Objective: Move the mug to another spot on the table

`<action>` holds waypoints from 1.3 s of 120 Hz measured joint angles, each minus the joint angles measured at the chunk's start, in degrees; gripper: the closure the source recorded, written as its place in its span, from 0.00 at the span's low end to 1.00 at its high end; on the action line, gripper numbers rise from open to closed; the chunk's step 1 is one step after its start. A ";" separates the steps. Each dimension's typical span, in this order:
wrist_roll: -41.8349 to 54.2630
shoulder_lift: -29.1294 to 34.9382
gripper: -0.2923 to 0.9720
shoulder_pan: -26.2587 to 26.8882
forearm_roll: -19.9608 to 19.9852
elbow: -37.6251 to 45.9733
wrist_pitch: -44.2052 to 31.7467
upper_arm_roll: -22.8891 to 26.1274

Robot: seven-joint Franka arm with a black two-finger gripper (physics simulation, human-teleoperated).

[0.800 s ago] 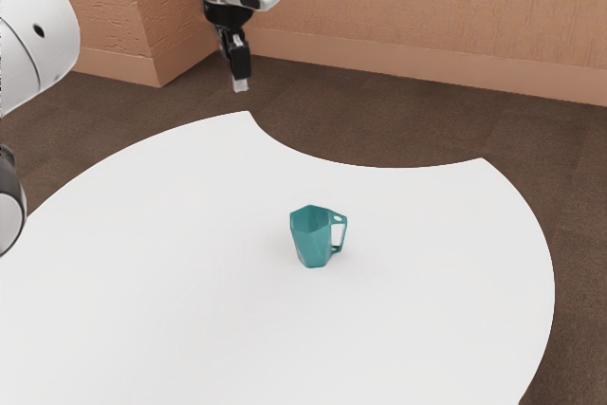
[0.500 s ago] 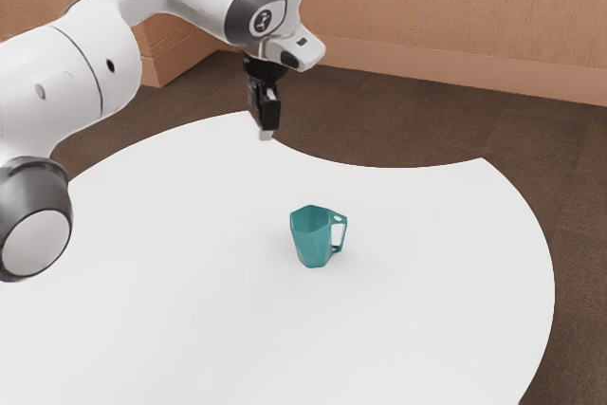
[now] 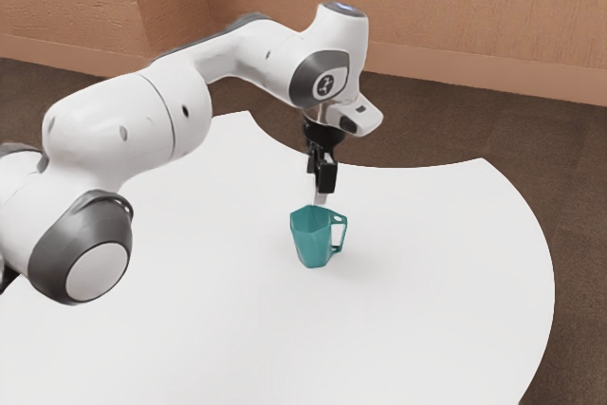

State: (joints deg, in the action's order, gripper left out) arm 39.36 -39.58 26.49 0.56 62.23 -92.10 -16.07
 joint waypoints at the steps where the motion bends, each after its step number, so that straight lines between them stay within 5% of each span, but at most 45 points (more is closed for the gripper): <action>1: -0.01 -0.24 0.23 -0.06 0.27 -0.29 -0.06 0.01; 43: -0.17 -10.50 0.23 -4.25 9.16 -5.21 -9.24 1.47; 80: 0.46 -15.72 0.23 -8.08 10.27 -8.08 -14.97 3.89; 120: 2.36 -14.32 0.23 -7.74 10.33 -4.87 -13.35 4.59; 156: 4.94 -13.64 0.54 -7.32 9.72 -4.73 -9.79 4.40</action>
State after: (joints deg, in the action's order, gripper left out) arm 44.30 -53.22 19.17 10.28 57.50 -101.89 -11.68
